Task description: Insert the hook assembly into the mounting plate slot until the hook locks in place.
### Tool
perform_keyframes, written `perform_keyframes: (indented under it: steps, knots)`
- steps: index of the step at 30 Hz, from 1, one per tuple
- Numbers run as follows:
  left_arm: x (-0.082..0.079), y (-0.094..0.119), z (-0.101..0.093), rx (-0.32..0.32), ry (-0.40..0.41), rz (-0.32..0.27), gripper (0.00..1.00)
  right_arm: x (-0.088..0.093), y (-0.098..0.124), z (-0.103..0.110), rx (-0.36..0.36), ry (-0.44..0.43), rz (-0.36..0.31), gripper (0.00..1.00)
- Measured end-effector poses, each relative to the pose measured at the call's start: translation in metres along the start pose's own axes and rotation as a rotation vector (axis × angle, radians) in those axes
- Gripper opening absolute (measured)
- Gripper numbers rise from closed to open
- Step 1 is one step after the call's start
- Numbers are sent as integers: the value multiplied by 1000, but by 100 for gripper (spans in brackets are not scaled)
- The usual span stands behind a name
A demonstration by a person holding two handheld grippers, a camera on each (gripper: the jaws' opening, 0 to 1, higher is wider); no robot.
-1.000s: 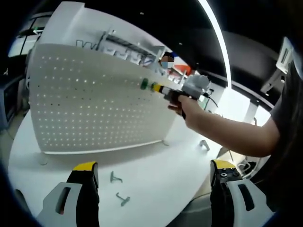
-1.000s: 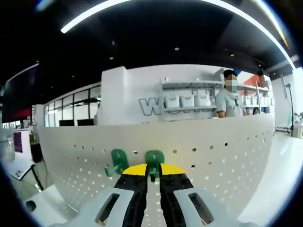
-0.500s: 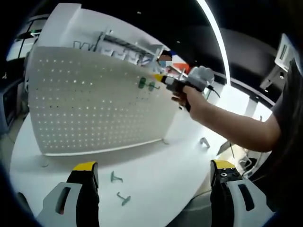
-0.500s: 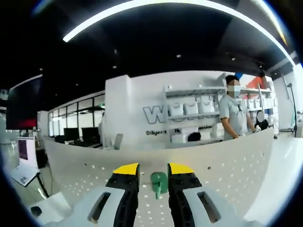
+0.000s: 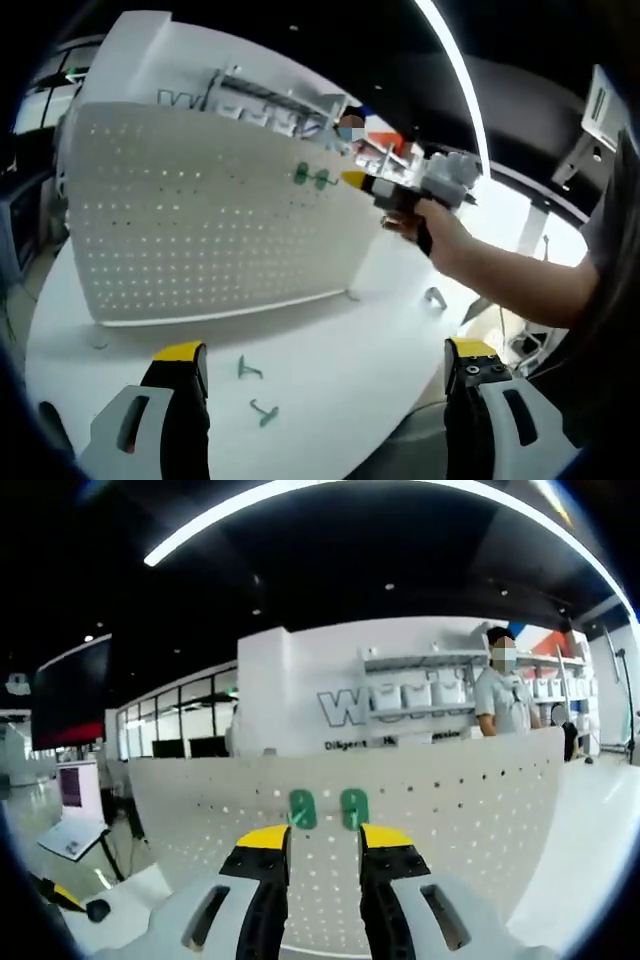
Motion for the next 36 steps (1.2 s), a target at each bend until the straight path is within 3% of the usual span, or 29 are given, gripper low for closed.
perform_keyframes:
  steps: [7, 13, 23, 36]
  knots:
    - [3, 0, 0, -8, -27, 11, 100, 57, 36, 28, -85, 2, 180, 29]
    - [11, 1, 1, -3, -8, 35, 100, 88, 66, 47, -146, 7, 280, 29]
    - [23, 5, -3, 0, -2, 59, 100, 124, 127, 68, -189, -37, 396, 29]
    - [48, 9, -5, -9, 17, 103, 100, 135, 177, 72, -230, -10, 477, 29]
Point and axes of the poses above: the point that each gripper's makers call its tool centre point, and the gripper's own axes: y roughly backward along the fingers, z roughly to its left, x roughly out of its underside, the point moved 9 cm from there along y, roughly backward along the fingers, and after that the axes turned 6 degrees about -x, right-handed, at the moved point
